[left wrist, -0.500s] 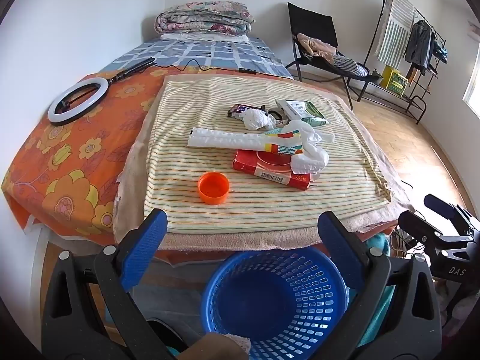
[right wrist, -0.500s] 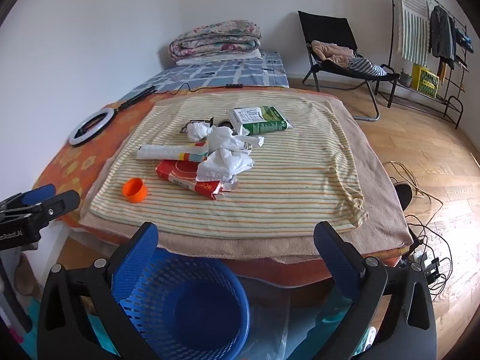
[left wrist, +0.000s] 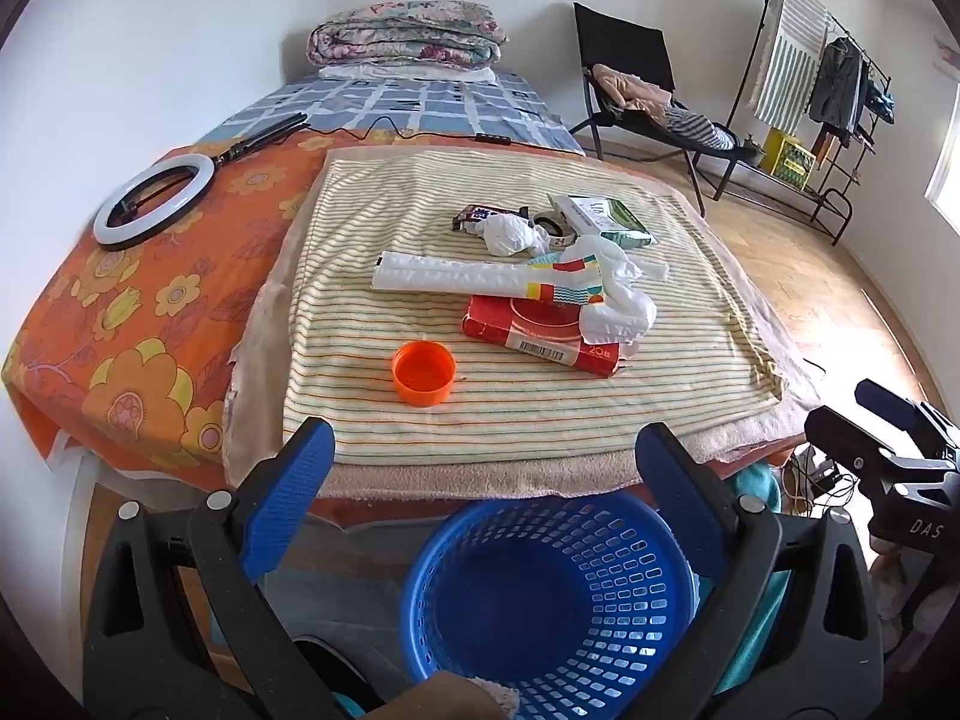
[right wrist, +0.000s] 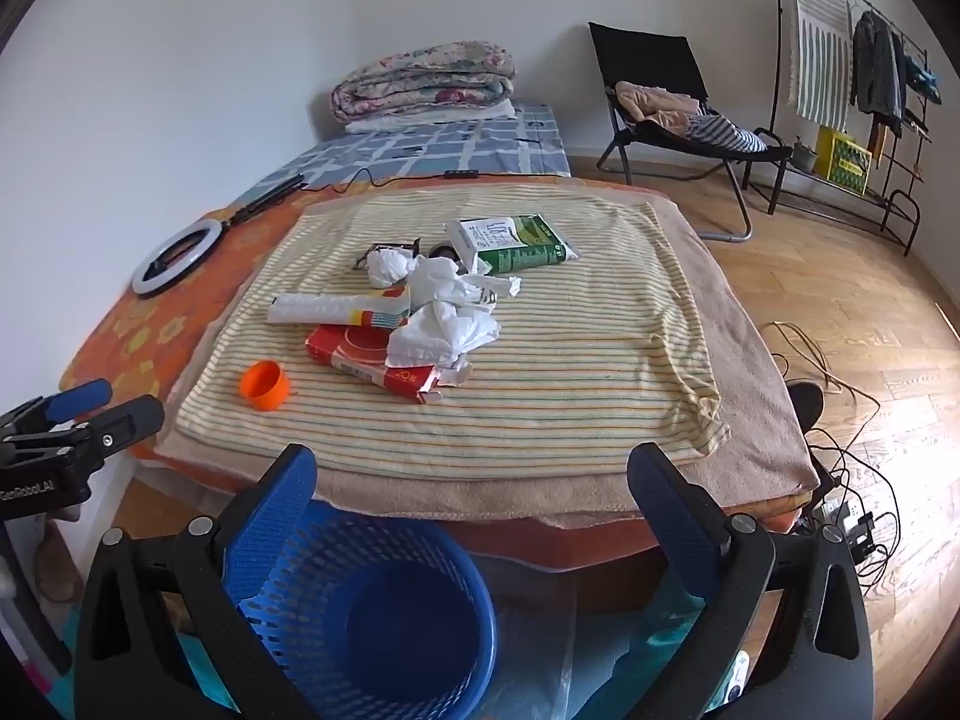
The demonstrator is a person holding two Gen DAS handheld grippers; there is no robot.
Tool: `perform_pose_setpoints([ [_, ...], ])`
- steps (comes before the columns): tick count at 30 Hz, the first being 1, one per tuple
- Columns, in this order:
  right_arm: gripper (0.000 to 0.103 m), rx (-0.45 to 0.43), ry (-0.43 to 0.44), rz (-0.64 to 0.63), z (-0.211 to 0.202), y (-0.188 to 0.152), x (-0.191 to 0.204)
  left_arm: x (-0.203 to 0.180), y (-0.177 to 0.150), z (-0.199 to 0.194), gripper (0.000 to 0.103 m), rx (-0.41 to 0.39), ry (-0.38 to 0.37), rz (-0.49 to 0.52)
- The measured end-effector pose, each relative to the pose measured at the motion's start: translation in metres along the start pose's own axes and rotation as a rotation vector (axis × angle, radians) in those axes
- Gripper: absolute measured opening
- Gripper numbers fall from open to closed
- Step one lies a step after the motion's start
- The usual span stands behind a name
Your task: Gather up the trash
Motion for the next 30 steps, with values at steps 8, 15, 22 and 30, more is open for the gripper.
perform_pose_setpoints([
  [8, 0.103, -0.001, -0.003, 0.004, -0.0004, 0.0005, -0.0015, 0.0001, -0.0010, 0.0011, 0.102, 0.002, -0.003, 0.003],
  [15, 0.103, 0.000, 0.000, 0.008, 0.0006, 0.0021, -0.0022, -0.0016, -0.0023, 0.0053, 0.102, 0.006, -0.002, 0.005],
  [22, 0.103, 0.006, 0.001, 0.015, 0.0006, 0.0027, -0.0038, -0.0028, -0.0035, 0.0070, 0.102, 0.008, -0.001, 0.007],
  [30, 0.103, 0.010, -0.001, 0.017, 0.0017, 0.0025, -0.0054, -0.0029, -0.0033, 0.0071, 0.102, 0.009, -0.001, 0.007],
])
Point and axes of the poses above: each gripper's, at about its wrist camera, not at the fingertips, and z roughly the way its jaws point, x to its left, y to its top, the point moved 1 cm from there along z, roughly the way its jaws point, and after that the axes turned 5 degrees about -z, right-handed, at the moved point
